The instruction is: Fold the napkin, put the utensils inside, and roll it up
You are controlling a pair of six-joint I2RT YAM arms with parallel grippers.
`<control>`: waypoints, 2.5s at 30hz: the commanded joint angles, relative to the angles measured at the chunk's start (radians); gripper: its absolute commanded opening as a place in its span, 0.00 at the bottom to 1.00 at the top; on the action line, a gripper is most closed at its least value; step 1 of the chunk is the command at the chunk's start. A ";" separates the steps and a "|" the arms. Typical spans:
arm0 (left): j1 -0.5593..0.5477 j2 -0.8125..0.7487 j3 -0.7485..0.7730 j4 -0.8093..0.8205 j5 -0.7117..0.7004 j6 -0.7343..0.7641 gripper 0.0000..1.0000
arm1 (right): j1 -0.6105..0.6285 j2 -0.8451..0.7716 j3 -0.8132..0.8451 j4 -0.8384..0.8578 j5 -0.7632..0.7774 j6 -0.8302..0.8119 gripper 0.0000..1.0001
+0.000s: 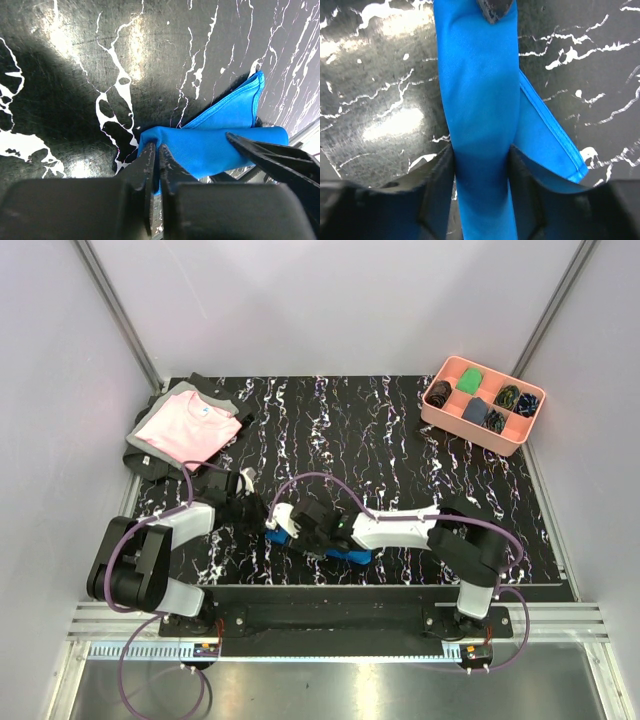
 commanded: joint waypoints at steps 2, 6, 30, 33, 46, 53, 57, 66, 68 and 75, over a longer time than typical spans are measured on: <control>0.006 -0.066 0.026 -0.009 -0.025 0.034 0.38 | -0.049 0.077 0.028 -0.109 -0.197 0.064 0.42; 0.006 -0.146 0.013 -0.027 -0.100 0.037 0.58 | -0.098 0.097 0.033 -0.118 -0.398 0.118 0.36; 0.005 -0.399 -0.204 0.134 -0.090 -0.012 0.65 | -0.416 0.412 0.232 -0.150 -1.208 0.328 0.31; 0.005 -0.388 -0.220 0.186 -0.072 -0.012 0.61 | -0.425 0.442 0.246 -0.158 -1.234 0.342 0.31; -0.024 -0.286 -0.261 0.322 0.013 -0.044 0.33 | -0.460 0.508 0.296 -0.184 -1.251 0.374 0.31; -0.026 -0.191 -0.177 0.168 -0.085 -0.056 0.00 | -0.469 0.386 0.313 -0.201 -1.101 0.394 0.56; -0.024 -0.142 -0.137 0.140 -0.067 -0.073 0.00 | -0.472 0.296 0.330 -0.228 -0.965 0.400 0.66; -0.023 -0.063 -0.053 0.052 -0.036 -0.032 0.00 | -0.431 0.004 0.188 -0.147 -0.627 0.269 0.73; -0.021 -0.036 -0.033 0.036 -0.024 -0.023 0.00 | -0.384 -0.060 0.122 -0.112 -0.542 0.211 0.73; -0.020 0.000 -0.004 0.026 -0.007 -0.012 0.00 | -0.177 -0.131 0.030 -0.044 -0.233 0.069 0.76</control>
